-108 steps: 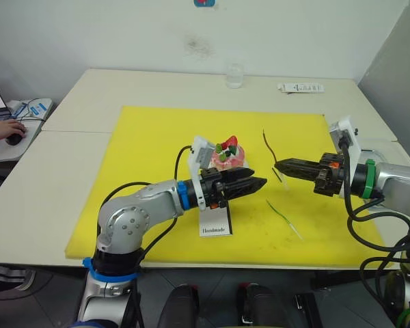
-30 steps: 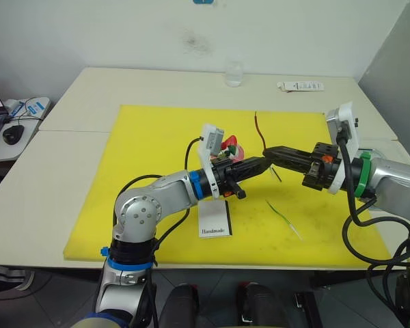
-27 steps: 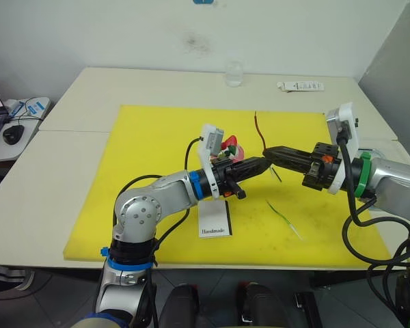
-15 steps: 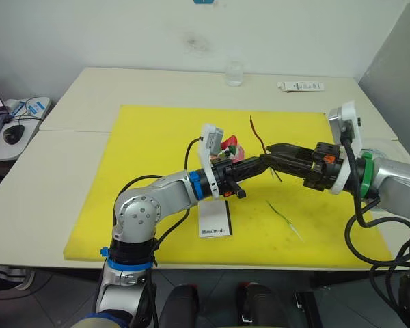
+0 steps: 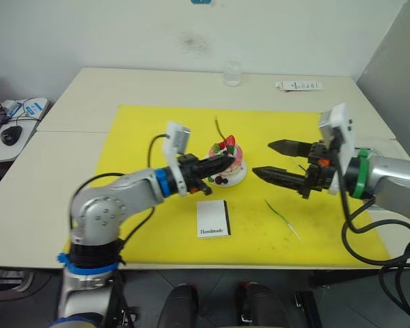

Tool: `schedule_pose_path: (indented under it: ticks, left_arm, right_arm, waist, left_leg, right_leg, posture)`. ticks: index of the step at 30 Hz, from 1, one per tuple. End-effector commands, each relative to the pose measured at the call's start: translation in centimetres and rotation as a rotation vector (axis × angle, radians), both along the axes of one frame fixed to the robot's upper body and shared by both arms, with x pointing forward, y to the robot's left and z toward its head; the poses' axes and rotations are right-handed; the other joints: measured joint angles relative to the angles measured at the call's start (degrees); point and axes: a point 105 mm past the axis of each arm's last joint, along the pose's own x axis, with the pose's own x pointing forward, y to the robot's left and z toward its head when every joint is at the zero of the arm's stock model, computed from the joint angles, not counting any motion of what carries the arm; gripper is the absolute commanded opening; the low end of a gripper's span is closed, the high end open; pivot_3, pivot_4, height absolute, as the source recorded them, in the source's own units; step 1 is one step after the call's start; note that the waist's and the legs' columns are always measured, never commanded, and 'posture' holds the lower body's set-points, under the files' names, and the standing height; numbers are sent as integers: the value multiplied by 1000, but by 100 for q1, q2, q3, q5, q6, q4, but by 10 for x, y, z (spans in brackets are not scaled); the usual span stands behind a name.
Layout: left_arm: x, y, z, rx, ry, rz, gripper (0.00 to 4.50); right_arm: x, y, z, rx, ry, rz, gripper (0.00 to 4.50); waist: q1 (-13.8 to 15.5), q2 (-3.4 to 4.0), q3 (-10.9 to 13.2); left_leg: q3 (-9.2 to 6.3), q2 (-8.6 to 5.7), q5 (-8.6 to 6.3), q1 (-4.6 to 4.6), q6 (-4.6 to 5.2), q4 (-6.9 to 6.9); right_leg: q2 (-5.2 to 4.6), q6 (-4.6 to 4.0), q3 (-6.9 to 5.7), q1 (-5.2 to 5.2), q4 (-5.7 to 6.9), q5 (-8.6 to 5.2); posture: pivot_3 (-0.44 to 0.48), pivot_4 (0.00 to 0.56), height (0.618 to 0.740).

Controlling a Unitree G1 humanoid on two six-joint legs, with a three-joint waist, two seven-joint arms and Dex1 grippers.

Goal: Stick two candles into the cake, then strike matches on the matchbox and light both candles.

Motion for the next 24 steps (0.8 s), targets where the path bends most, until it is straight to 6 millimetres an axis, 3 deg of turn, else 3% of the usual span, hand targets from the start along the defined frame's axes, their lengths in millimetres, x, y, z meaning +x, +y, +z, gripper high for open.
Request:
schedule_pose_path:
  ticks: [1, 3, 6, 14, 24]
  left_arm:
    - [6, 26, 28, 33, -131, 69, 0]
    - [20, 44, 35, 64, -176, 164, 0]
    - [36, 55, 35, 112, -226, 226, 0]
    - [73, 40, 30, 102, -284, 283, 0]
    - [59, 7, 17, 9, -248, 232, 0]
  right_arm:
    - [6, 14, -5, -28, -55, -29, 4457]
    - [13, 27, -9, -26, -65, -60, 4457]
    - [22, 41, -7, 6, -86, -100, 4457]
    - [42, 52, -4, -47, -213, -208, 4457]
    - [41, 54, -9, -4, -215, -265, 4457]
  waist:
    - [3, 0, 0]
    - [6, 2, 1]
    - [15, 3, 2]
    - [76, 2, 2]
    - [3, 2, 2]
  left_leg:
    - [0, 1, 0, 0, 0, -1]
    - [0, 3, 0, -3, 0, -1]
    - [6, -1, 0, -3, 0, -1]
    - [20, -5, 0, -17, 0, 2]
    - [7, 8, 0, -29, 0, 1]
  right_leg:
    - [-1, -3, 0, 0, 0, -2]
    - [-4, -4, -2, -2, -1, -3]
    - [-7, -3, -7, -3, 1, -2]
    - [-18, 0, -6, -12, -4, 1]
    - [-11, 0, -4, -23, 6, 1]
  posture:
    - [0, 150, 740]
    - [0, 150, 740]
    - [0, 150, 740]
    - [0, 150, 740]
    - [0, 150, 740]
